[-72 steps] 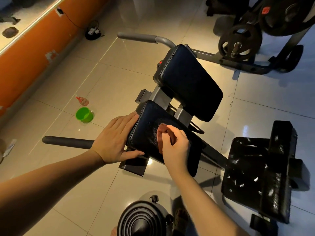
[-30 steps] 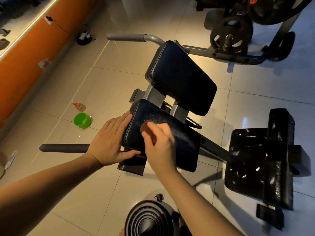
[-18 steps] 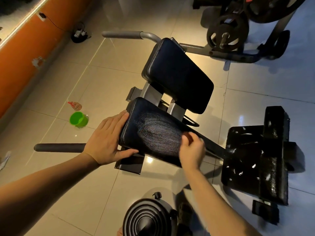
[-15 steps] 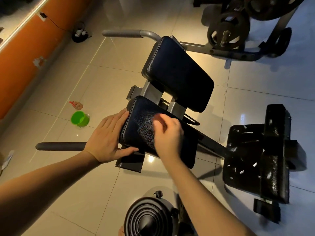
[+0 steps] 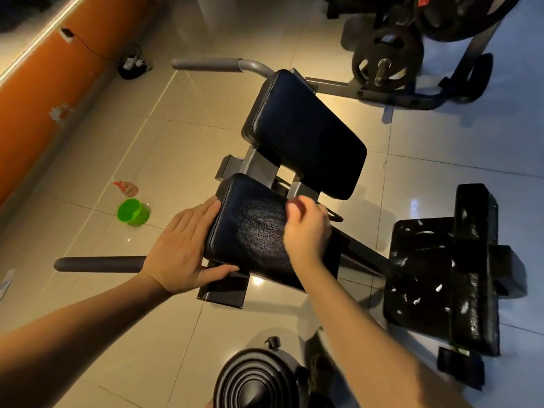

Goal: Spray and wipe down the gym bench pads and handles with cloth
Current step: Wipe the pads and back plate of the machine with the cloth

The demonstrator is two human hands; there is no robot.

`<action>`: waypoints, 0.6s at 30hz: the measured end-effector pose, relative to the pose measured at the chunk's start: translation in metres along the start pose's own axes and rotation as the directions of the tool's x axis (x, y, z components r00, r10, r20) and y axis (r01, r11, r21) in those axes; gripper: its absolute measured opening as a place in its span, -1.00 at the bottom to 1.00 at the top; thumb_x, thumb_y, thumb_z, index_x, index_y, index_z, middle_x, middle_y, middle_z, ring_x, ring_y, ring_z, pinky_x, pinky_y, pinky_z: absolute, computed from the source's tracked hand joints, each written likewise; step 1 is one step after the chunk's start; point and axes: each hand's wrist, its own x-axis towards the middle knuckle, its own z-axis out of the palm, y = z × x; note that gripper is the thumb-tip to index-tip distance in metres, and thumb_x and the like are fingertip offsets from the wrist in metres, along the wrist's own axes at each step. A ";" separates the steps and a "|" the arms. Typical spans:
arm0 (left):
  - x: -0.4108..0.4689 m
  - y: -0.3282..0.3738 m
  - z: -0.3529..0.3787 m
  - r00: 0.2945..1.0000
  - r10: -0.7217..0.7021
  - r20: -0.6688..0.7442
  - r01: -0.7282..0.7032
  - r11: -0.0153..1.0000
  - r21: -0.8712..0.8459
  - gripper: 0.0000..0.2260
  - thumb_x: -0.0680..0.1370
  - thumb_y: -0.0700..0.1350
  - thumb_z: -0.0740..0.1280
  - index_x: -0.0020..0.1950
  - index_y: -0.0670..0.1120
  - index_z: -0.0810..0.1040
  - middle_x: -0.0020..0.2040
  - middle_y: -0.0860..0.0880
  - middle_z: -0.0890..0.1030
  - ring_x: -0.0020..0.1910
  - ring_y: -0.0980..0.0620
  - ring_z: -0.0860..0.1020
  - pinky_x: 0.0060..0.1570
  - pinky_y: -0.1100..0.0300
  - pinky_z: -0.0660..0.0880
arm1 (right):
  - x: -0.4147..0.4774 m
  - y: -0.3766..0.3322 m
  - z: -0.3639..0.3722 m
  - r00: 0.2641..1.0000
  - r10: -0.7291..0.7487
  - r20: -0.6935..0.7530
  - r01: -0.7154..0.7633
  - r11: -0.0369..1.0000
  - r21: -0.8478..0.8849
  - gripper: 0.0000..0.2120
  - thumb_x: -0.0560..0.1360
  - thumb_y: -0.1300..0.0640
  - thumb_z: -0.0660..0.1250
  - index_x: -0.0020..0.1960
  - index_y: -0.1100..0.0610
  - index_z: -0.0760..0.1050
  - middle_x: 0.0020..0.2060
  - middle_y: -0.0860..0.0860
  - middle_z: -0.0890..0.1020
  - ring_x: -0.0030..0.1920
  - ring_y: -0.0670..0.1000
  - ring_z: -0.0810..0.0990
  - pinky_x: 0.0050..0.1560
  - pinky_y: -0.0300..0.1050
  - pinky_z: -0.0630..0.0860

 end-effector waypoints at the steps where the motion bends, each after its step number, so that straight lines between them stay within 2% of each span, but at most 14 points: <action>1: 0.000 0.000 0.000 1.000 -0.003 -0.003 0.003 1.000 -0.008 0.04 0.43 0.51 0.27 0.64 -0.18 0.12 0.58 -0.22 0.30 0.48 -0.20 0.37 0.49 -0.11 0.30 | -0.009 -0.019 0.005 0.994 -0.107 0.035 0.106 0.994 0.004 -0.73 0.65 0.03 0.28 0.31 0.05 0.57 0.17 -0.01 0.52 0.17 -0.01 0.48 0.00 -0.24 0.44; 2: -0.001 0.000 0.000 1.000 -0.005 -0.004 0.005 1.000 -0.017 0.03 0.43 0.51 0.27 0.64 -0.18 0.13 0.58 -0.21 0.30 0.48 -0.21 0.38 0.48 -0.13 0.32 | -0.020 -0.031 0.006 0.971 -0.223 0.081 0.222 0.975 0.020 -0.73 0.65 0.03 0.28 0.32 0.04 0.57 0.15 -0.03 0.51 0.17 -0.02 0.48 0.02 -0.22 0.48; 4: -0.001 0.000 0.000 1.000 -0.005 -0.007 0.005 1.000 -0.029 0.03 0.43 0.51 0.26 0.64 -0.17 0.13 0.58 -0.21 0.30 0.49 -0.21 0.38 0.46 -0.14 0.33 | -0.044 -0.030 -0.003 0.876 -0.461 0.144 0.460 0.887 0.038 -0.72 0.64 0.06 0.29 0.32 0.06 0.57 0.12 -0.03 0.51 0.14 -0.05 0.47 0.02 -0.24 0.52; 5: -0.001 -0.001 0.000 1.000 -0.004 -0.010 0.004 1.000 -0.029 0.03 0.43 0.52 0.26 0.64 -0.17 0.13 0.58 -0.21 0.30 0.49 -0.21 0.38 0.47 -0.13 0.33 | -0.047 -0.011 -0.007 0.830 -0.538 0.148 0.544 0.839 -0.001 -0.72 0.63 0.07 0.28 0.31 0.07 0.58 0.10 -0.02 0.52 0.13 -0.04 0.47 0.01 -0.24 0.52; 6: -0.001 -0.001 0.000 1.000 0.000 -0.012 -0.001 1.000 -0.024 0.03 0.43 0.52 0.26 0.64 -0.18 0.14 0.58 -0.21 0.29 0.49 -0.21 0.37 0.47 -0.12 0.32 | -0.046 0.015 -0.013 0.827 -0.542 0.148 0.553 0.832 -0.049 -0.72 0.62 0.07 0.27 0.30 0.06 0.58 0.09 -0.02 0.52 0.12 -0.02 0.49 -0.01 -0.20 0.55; 7: 0.000 0.000 0.001 1.000 0.006 -0.012 -0.007 1.000 -0.020 0.03 0.44 0.51 0.26 0.64 -0.19 0.14 0.59 -0.21 0.29 0.49 -0.20 0.37 0.47 -0.11 0.32 | -0.040 0.042 -0.021 0.883 -0.451 0.132 0.464 0.881 -0.096 -0.72 0.62 0.06 0.27 0.30 0.05 0.58 0.09 -0.02 0.52 0.13 0.02 0.51 -0.01 -0.13 0.57; 9: 0.000 0.000 0.001 1.000 0.006 -0.019 -0.007 1.000 -0.017 0.03 0.44 0.51 0.26 0.64 -0.20 0.14 0.59 -0.21 0.29 0.49 -0.20 0.37 0.48 -0.11 0.31 | -0.020 0.082 -0.034 0.987 -0.143 0.071 0.152 0.976 -0.156 -0.70 0.64 0.08 0.29 0.35 0.07 0.57 0.12 0.02 0.54 0.17 0.12 0.54 0.09 -0.10 0.49; 11: -0.001 0.000 0.001 1.000 0.009 -0.019 -0.009 1.000 -0.010 0.02 0.45 0.51 0.25 0.64 -0.19 0.13 0.59 -0.21 0.29 0.49 -0.20 0.37 0.49 -0.10 0.31 | -0.006 0.084 -0.033 0.998 0.063 0.030 -0.057 0.984 -0.166 -0.70 0.65 0.11 0.29 0.36 0.13 0.56 0.17 0.12 0.57 0.24 0.18 0.52 0.16 -0.07 0.41; 12: -0.001 0.000 0.001 1.000 0.008 -0.019 -0.008 1.000 -0.008 0.02 0.45 0.51 0.25 0.64 -0.19 0.13 0.59 -0.21 0.29 0.49 -0.19 0.37 0.49 -0.09 0.30 | -0.001 0.069 -0.025 0.997 0.073 0.023 -0.069 0.989 -0.132 -0.70 0.65 0.11 0.29 0.35 0.14 0.56 0.19 0.12 0.56 0.25 0.16 0.52 0.16 -0.08 0.42; 15: -0.001 0.000 -0.001 1.000 0.008 -0.014 -0.008 1.000 -0.006 0.03 0.45 0.51 0.27 0.64 -0.20 0.14 0.59 -0.21 0.28 0.50 -0.18 0.36 0.50 -0.07 0.29 | -0.009 -0.006 0.004 0.991 -0.130 0.039 0.131 0.991 -0.021 -0.70 0.64 0.04 0.30 0.35 0.06 0.55 0.17 -0.03 0.52 0.17 0.00 0.51 0.02 -0.26 0.41; 17: 0.000 0.000 -0.001 1.000 0.002 -0.017 -0.002 1.000 -0.007 0.03 0.45 0.52 0.25 0.64 -0.20 0.14 0.59 -0.21 0.28 0.50 -0.18 0.37 0.50 -0.03 0.26 | -0.031 -0.042 0.010 0.940 -0.328 0.092 0.328 0.944 0.014 -0.72 0.64 0.02 0.30 0.33 0.02 0.55 0.11 -0.09 0.50 0.11 -0.07 0.47 -0.01 -0.29 0.42; 18: 0.000 0.000 -0.001 1.000 0.003 -0.020 -0.003 1.000 -0.010 0.03 0.45 0.52 0.25 0.64 -0.20 0.14 0.59 -0.21 0.28 0.50 -0.18 0.37 0.50 -0.02 0.25 | -0.046 -0.046 0.008 0.892 -0.434 0.130 0.435 0.900 0.017 -0.73 0.64 0.03 0.31 0.32 0.02 0.55 0.09 -0.08 0.50 0.10 -0.08 0.46 0.00 -0.26 0.44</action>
